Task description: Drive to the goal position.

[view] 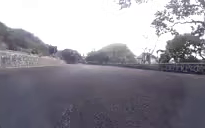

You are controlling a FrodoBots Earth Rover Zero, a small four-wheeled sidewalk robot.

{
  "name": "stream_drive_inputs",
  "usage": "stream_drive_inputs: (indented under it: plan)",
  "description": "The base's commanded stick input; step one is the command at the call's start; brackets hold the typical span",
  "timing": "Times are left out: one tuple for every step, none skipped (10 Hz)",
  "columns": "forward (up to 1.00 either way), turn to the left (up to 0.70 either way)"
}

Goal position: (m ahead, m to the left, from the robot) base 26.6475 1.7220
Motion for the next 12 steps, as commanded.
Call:
stream_drive_inputs:
  plan:
    - [0.7, 0.0]
    - [0.7, 0.0]
    - [0.7, 0.0]
    - [0.7, 0.0]
    - [0.7, 0.0]
    - [0.7, 0.0]
    - [0.7, 0.0]
    - [0.7, 0.0]
    - [0.7, 0.0]
    - [0.7, 0.0]
    - [0.7, 0.0]
    - [0.7, 0.0]
